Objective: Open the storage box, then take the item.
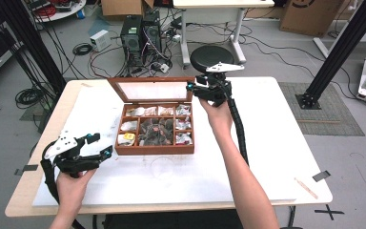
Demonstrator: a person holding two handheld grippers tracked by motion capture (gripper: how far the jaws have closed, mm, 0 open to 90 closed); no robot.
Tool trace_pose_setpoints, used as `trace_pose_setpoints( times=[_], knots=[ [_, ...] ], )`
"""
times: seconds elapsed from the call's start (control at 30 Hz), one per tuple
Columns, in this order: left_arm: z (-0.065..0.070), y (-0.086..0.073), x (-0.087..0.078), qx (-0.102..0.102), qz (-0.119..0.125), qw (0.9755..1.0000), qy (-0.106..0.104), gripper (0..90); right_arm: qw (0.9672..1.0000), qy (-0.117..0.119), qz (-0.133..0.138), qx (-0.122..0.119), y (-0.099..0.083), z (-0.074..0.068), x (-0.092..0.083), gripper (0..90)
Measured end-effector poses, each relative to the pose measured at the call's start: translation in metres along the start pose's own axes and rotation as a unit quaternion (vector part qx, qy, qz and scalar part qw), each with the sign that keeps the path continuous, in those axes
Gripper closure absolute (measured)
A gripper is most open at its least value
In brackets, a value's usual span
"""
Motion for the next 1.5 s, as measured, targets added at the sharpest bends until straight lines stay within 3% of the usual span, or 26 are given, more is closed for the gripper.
trace_pose_setpoints(
  times=[0.2, 0.63, 0.9, 1.1, 1.13, 1.27, 1.4, 1.5],
  knots=[
    [0.0, 0.0, -0.001, 0.0, 0.001, 1.0, 0.0, 27.6, 0.9999, 0.003, 0.006, 0.011, 0.001, 0.002, 0.002, 54.3],
    [0.001, 0.001, 0.0, 0.003, 0.0, 1.0, -0.003, 27.6, 0.9999, 0.003, 0.004, 0.01, 0.001, 0.001, 0.002, 53.3],
    [0.007, 0.015, 0.007, -0.014, 0.001, 0.9992, -0.036, 27.6, 0.9999, 0.003, 0.006, 0.01, 0.001, 0.001, 0.003, 52.6],
    [0.021, 0.027, 0.025, -0.009, -0.013, 0.9973, -0.071, 27.8, 0.9999, -0.001, 0.009, 0.01, 0.002, 0.001, 0.003, 52.4],
    [0.027, 0.028, 0.031, -0.007, -0.021, 0.996, -0.087, 28.4, 0.9999, -0.002, 0.009, 0.01, 0.002, 0.002, 0.003, 52.4],
    [0.038, 0.027, 0.05, 0.008, -0.053, 0.9929, -0.106, 29.6, 0.9999, 0.001, 0.011, 0.01, 0.002, 0.002, 0.004, 52.4],
    [0.041, 0.025, 0.068, 0.013, -0.078, 0.9907, -0.111, 31.5, 0.9999, 0.002, 0.007, 0.008, 0.001, 0.0, 0.005, 52.3],
    [0.04, 0.024, 0.081, 0.006, -0.087, 0.9904, -0.108, 33.8, 0.9999, 0.001, 0.008, 0.007, 0.001, 0.0, 0.005, 52.2]
  ],
)
Point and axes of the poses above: each handheld gripper's, and its own axes: x roughly forward along the jaws, y roughly out of its top, z roughly to its right, the point moved 10 cm from there along x, roughly forward along the jaws
